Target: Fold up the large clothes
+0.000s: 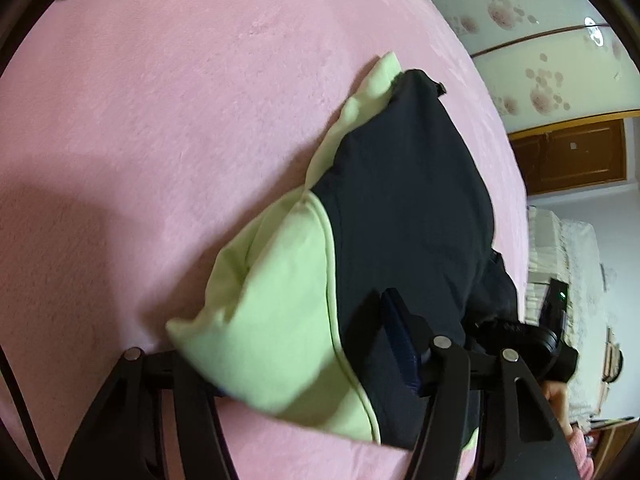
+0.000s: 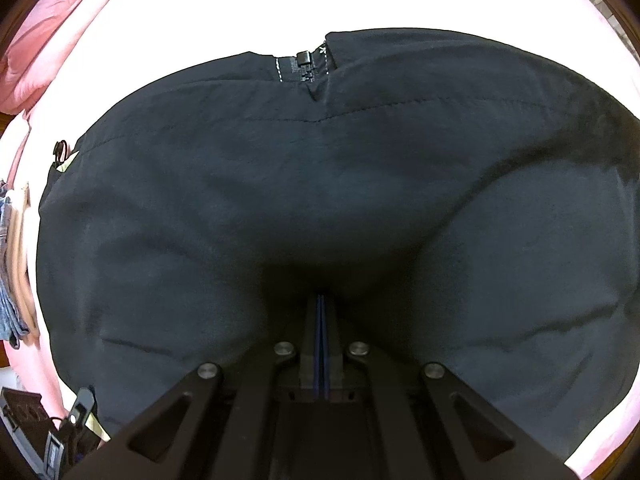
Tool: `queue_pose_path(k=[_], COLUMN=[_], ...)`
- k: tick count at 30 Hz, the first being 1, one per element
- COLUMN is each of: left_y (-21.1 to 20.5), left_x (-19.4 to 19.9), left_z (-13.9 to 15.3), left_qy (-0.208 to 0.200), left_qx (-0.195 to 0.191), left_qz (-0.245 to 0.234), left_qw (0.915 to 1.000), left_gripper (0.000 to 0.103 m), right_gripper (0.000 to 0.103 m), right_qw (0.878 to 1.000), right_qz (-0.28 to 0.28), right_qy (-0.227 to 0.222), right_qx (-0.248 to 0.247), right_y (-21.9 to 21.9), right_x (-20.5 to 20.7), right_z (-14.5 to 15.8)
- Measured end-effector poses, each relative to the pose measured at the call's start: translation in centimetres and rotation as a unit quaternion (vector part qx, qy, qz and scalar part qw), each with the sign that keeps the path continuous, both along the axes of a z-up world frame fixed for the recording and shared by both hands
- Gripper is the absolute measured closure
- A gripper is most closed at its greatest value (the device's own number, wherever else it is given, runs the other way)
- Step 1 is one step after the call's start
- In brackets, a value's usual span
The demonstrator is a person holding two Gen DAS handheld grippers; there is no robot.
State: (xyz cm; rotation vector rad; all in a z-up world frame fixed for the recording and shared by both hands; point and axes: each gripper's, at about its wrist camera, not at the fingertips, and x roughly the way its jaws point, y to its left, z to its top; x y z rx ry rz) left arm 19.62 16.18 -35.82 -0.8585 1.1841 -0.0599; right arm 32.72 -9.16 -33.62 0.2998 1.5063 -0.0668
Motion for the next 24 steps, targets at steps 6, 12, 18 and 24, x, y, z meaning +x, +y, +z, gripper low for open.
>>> queue_pose_path(k=[6,12,18,24], left_y=[-0.4,-0.8,-1.8,-3.2], left_x=[0.4,0.5,0.8,-0.2], left_z=[-0.1,0.1,0.6,1.7], left_qy=[0.0,-0.005,-0.002,0.006], left_qx=[0.008,0.035,0.067,0.089], left_qz=[0.034,0.027,0.035,0.06], left_qw=[0.9994,0.999,0.9972,0.9941], left_gripper=[0.048,0.054,0.058,0.076], right_gripper=[0.103,0.103,0.103,0.103], right_qw=[1.0,1.0,0.999,0.993], right_qz=[0.0,-0.008,-0.014,-0.028], right_qy=[-0.005,-0.019,-0.036,-0.054], right_qx=[0.013,0.018,0.034,0.102], right_y=[-0.9,-1.8,-2.5,-4.9], right_x=[-0.1,-0.6,-1.7,-2.9], right_z=[-0.2,0.1,0.3,-0.2])
